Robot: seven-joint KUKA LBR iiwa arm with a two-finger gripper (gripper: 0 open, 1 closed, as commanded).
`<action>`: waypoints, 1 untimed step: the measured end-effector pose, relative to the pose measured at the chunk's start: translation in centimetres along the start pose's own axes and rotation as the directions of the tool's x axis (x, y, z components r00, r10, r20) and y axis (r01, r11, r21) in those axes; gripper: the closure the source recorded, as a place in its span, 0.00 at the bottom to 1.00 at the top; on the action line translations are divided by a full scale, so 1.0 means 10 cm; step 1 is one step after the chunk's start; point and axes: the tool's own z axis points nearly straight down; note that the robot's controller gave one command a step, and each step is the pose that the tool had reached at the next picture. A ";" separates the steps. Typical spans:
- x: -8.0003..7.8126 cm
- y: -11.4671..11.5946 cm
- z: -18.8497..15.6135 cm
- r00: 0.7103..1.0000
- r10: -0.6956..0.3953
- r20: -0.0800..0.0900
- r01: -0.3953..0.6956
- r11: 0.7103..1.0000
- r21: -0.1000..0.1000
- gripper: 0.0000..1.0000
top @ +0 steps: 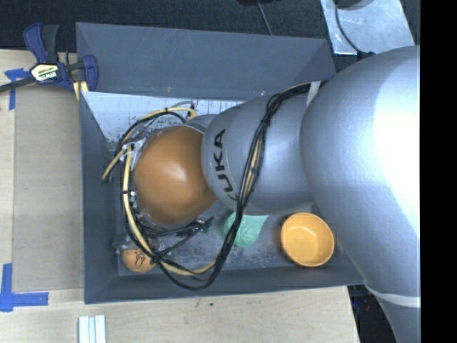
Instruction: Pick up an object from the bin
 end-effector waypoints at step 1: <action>0.01 0.02 -0.32 1.000 0.002 -0.001 -0.002 1.000 -0.003 1.00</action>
Offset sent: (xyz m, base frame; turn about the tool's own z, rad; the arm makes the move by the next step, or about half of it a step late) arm -0.0023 -0.0006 0.0713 0.0006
